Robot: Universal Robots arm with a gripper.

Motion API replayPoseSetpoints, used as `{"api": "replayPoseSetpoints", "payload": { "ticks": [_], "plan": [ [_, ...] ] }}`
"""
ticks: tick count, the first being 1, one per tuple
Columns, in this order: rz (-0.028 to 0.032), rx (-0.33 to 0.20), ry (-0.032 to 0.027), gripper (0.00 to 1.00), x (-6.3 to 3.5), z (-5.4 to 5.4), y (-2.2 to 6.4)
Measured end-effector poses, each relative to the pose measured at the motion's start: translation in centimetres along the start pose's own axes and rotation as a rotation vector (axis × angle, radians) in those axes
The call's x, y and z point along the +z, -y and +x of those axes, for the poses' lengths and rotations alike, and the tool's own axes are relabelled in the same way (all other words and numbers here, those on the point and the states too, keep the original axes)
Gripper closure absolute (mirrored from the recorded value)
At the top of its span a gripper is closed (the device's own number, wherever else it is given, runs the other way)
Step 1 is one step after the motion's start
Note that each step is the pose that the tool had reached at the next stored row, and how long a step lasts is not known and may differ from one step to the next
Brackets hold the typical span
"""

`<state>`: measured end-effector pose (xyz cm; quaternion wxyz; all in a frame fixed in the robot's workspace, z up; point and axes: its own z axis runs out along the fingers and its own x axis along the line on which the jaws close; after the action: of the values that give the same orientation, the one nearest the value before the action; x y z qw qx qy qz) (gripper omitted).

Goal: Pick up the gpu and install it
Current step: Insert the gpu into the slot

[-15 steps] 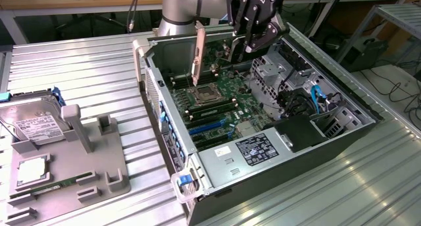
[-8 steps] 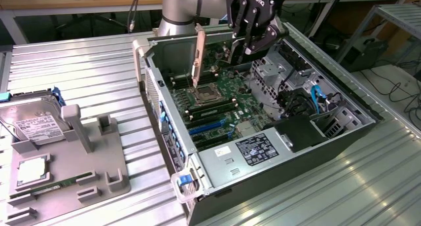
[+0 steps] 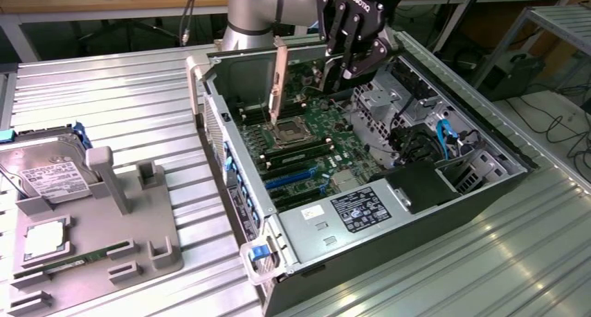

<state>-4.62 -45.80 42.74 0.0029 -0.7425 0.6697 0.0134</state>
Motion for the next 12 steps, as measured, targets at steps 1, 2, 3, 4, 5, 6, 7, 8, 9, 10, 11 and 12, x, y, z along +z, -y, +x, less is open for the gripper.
{"api": "replayPoseSetpoints", "payload": {
  "ticks": [1,2,3,4,5,6,7,8,9,10,11,12],
  "plan": [
    [0.0,0.0,0.0001,0.72,0.25,0.0,0.0],
    [0.0,0.0,0.0,0.72,0.4,0.0,0.0],
    [0.0,0.0,0.0,0.72,0.67,0.0,0.01],
    [0.0,0.0,0.0001,0.72,1.05,0.0,0.01],
    [0.0,0.0,0.0,0.72,1.43,0.1,0.02],
    [0.0,0.0,0.0001,0.72,2.0,0.1,0.02],
    [0.0,0.0,0.0001,0.72,2.35,0.1,0.02],
    [-0.0002,0.0,0.0,0.72,2.91,0.2,0.03],
    [-0.0001,0.0,0.0002,0.72,3.53,0.2,0.03],
    [-0.0005,0.001,0.0,0.72,4.25,0.2,0.04],
    [0.0015,0.04,0.0001,0.72,4.89,0.3,0.05],
    [0.0021,0.089,-0.0096,0.72,5.49,-0.1,0.11]
  ]
}}
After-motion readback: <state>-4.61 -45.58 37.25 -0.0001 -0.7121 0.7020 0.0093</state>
